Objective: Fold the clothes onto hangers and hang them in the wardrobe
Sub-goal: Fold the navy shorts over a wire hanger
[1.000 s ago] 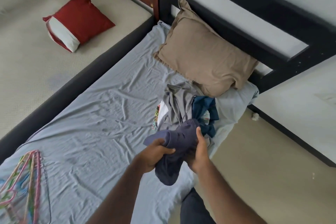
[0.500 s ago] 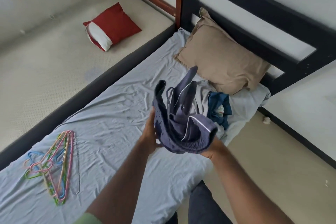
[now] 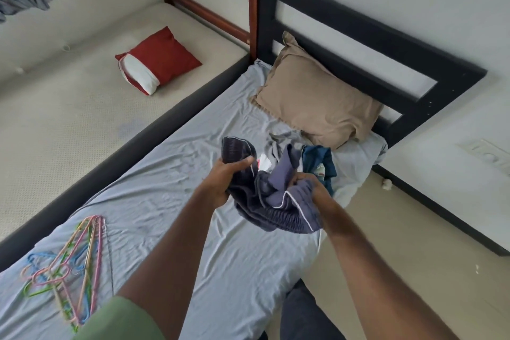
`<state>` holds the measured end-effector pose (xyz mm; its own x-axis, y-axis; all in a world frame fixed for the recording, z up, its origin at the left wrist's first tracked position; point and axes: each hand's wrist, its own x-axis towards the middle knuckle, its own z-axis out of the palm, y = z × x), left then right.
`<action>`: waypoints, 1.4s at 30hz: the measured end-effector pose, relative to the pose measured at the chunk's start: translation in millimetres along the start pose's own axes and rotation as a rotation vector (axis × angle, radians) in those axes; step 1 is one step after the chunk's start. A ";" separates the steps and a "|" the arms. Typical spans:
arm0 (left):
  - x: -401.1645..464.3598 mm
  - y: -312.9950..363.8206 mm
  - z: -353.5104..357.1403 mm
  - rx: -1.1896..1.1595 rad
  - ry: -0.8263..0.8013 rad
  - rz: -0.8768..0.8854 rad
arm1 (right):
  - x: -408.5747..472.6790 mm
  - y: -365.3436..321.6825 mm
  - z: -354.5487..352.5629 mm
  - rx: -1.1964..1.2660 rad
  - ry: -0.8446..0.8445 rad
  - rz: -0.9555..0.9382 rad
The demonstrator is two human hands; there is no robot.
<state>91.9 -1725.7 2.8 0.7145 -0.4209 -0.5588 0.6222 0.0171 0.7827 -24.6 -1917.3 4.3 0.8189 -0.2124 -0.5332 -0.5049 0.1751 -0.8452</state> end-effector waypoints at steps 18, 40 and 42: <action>8.5 111.8 15.8 0.073 0.442 0.122 | 20.4 39.4 -3.6 -0.761 -0.126 -0.516; -43.1 200.4 -45.1 0.541 0.825 0.174 | -10.9 -61.8 9.0 -0.249 -0.367 -0.390; -45.5 212.8 -56.0 0.559 0.812 0.203 | -10.9 -77.3 8.7 -0.276 -0.372 -0.413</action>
<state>209.7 -1652.1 179.5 0.9218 0.2923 -0.2546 0.3738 -0.4963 0.7836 7.9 -1920.1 75.7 0.9769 0.1480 -0.1539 -0.1374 -0.1157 -0.9837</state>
